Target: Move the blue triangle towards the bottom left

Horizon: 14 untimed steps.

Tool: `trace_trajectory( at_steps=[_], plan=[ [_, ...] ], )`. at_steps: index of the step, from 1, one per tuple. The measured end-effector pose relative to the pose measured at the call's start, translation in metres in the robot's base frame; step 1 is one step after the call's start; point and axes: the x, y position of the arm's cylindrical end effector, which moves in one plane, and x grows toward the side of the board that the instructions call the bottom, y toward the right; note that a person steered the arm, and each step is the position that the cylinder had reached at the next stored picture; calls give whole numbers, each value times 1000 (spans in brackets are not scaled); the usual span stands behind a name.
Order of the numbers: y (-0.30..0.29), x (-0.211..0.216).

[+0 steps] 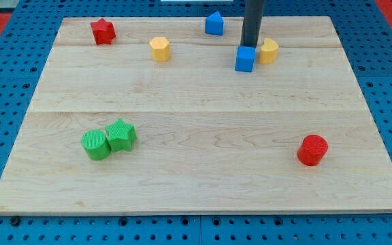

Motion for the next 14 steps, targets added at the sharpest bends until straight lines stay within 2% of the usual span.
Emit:
trace_trajectory(
  at_steps=[2, 3, 5, 7, 8, 9, 12, 14],
  plan=[
    [3, -76],
    [-55, -74],
    [-185, -25],
    [-233, -40],
    [-267, -19],
    [-274, -2],
    [-264, -1],
    [-274, 26]
  ],
)
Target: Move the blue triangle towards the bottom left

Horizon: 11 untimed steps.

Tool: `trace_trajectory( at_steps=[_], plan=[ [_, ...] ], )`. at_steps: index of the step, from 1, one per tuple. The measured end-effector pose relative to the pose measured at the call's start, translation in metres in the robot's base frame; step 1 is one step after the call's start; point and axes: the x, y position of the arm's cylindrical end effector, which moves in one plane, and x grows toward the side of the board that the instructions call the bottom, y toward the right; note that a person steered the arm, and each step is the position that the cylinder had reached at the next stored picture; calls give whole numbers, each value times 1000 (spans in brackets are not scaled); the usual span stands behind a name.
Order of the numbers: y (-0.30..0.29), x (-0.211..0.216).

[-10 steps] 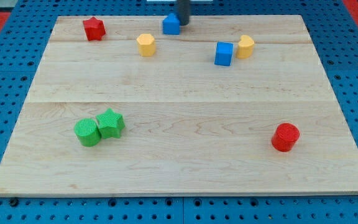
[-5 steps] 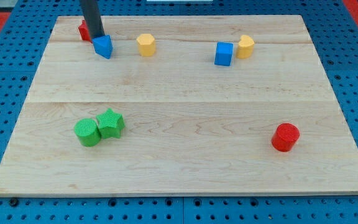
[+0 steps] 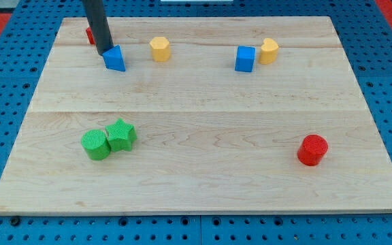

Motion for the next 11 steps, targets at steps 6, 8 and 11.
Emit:
trace_trajectory(
  at_steps=[6, 8, 11],
  plan=[
    [75, 32],
    [46, 72],
    [51, 103]
  ],
)
